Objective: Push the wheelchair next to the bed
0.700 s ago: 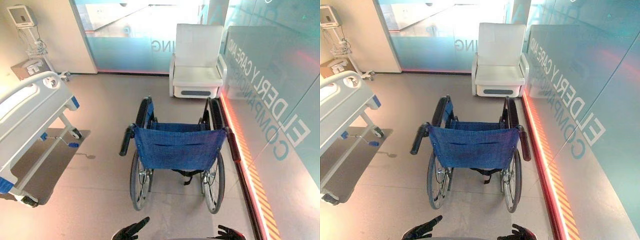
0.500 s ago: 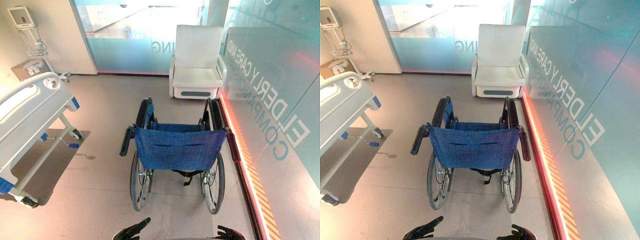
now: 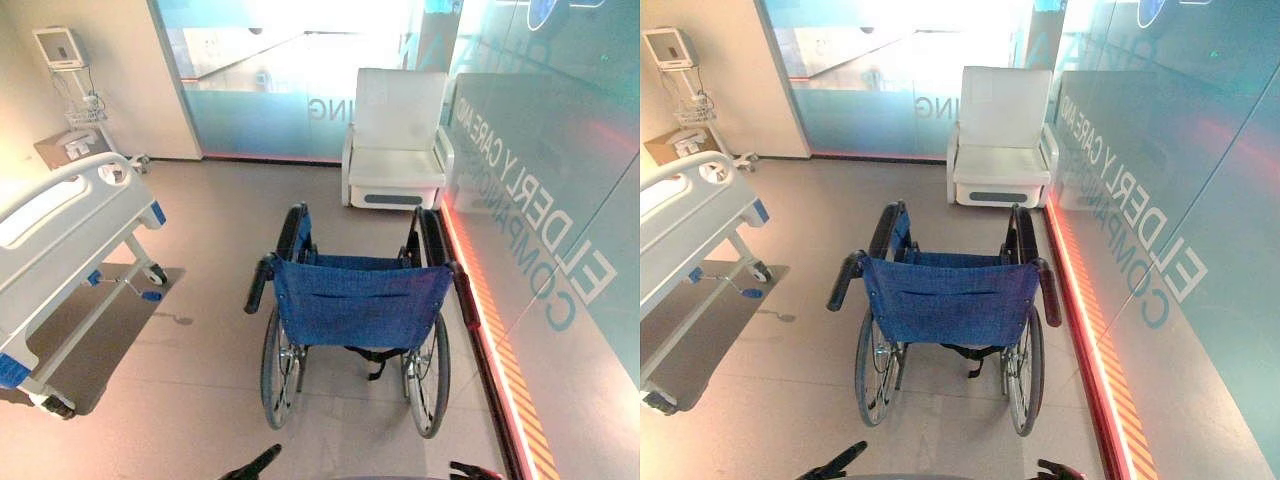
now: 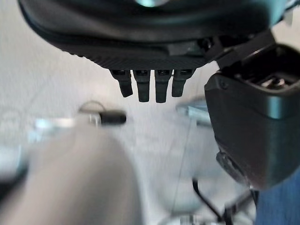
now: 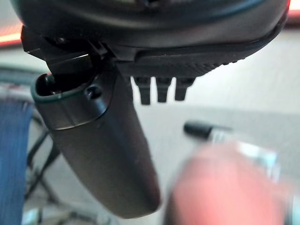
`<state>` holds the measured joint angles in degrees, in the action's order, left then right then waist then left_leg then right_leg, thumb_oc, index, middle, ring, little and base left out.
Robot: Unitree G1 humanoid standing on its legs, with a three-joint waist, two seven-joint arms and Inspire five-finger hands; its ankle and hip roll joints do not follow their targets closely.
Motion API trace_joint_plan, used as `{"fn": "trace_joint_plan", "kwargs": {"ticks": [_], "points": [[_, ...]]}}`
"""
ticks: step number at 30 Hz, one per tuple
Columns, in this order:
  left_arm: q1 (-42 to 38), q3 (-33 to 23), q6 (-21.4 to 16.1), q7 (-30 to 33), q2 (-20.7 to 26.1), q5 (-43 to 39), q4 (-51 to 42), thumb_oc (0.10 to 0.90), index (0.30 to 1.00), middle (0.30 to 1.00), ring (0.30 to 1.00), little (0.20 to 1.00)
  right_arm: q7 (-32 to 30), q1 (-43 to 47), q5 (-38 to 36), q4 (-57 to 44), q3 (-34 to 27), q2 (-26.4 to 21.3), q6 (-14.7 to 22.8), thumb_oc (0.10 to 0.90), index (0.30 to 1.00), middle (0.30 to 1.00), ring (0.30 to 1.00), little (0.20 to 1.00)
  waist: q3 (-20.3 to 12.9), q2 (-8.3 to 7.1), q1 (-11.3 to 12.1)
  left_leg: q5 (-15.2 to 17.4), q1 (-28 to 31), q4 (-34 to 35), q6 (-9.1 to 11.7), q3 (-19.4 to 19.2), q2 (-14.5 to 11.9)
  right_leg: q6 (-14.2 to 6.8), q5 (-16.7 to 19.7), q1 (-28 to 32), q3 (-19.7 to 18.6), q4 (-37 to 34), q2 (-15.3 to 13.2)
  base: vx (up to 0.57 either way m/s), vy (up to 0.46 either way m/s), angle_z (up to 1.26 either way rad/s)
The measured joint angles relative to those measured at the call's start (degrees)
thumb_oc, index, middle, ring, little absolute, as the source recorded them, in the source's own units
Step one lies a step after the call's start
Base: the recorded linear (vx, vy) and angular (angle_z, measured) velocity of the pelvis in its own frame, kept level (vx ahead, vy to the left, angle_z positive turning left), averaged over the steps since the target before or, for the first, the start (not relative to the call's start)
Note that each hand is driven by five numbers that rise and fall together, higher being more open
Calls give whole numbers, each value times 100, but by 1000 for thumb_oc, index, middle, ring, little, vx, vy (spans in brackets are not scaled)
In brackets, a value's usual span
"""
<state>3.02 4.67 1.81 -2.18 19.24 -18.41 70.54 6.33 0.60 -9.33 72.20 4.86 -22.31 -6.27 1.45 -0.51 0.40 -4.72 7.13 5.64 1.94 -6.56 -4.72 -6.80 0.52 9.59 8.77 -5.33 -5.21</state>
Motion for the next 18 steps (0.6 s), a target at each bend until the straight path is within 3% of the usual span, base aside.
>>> {"fn": "trace_joint_plan", "kwargs": {"ticks": [2, 5, 7, 10, 13, 18], "points": [[-183, -276, 186, 103, 755, 161, 80, 800, 900, 900, 900, 900, 50, 208, 3, 136, -309, -914, -233, 800, 900, 900, 900, 900, -6, -46, 53, -1, -4, 0, 2, 0, 2, -3, 1, 0, 9, 0, -6, -19, 38, 1], [-415, -481, 303, 351, 1566, 257, 186, 800, 900, 900, 900, 900, 68, 450, -5, 190, -491, -1793, -285, 800, 900, 900, 900, 900, -9, -86, 52, -7, -20, 0, 8, -4, 16, -3, 4, -16, 13, 1, 1, -40, 44, 0], [-864, -519, 444, 476, 2456, 243, 257, 800, 900, 900, 900, 900, -16, 899, -68, 173, -532, -2533, -314, 800, 900, 900, 900, 900, -6, -111, 50, -19, -29, -1, 26, -6, 19, -11, 11, -25, 13, 1, 4, -40, 32, -1], [-1457, -510, 362, 639, 3074, 136, 235, 800, 900, 900, 900, 900, -140, 1407, -419, 53, -650, -2883, -265, 800, 900, 900, 900, 900, -24, -135, 51, -21, -75, -1, 27, -9, 35, -15, 14, -44, -3, 3, -5, -13, 11, 0], [-1825, -501, 341, 660, 3235, -92, 28, 800, 900, 900, 900, 900, -141, 1772, -688, -146, -644, -2901, -263, 800, 900, 900, 900, 900, -21, -129, 48, -41, -54, -2, 28, -2, 60, -65, 50, -25, -13, 21, -18, 3, 18, 1], [-2373, -326, 441, 593, 3403, -730, -1396, 800, 900, 900, 900, 900, -448, 2465, -933, -1289, -395, -2930, -433, 800, 900, 900, 900, 900, 85, -113, 65, -59, -48, -3, 7, 23, 84, -70, 60, -3, -6, 24, -37, 0, 6, 2]]}}
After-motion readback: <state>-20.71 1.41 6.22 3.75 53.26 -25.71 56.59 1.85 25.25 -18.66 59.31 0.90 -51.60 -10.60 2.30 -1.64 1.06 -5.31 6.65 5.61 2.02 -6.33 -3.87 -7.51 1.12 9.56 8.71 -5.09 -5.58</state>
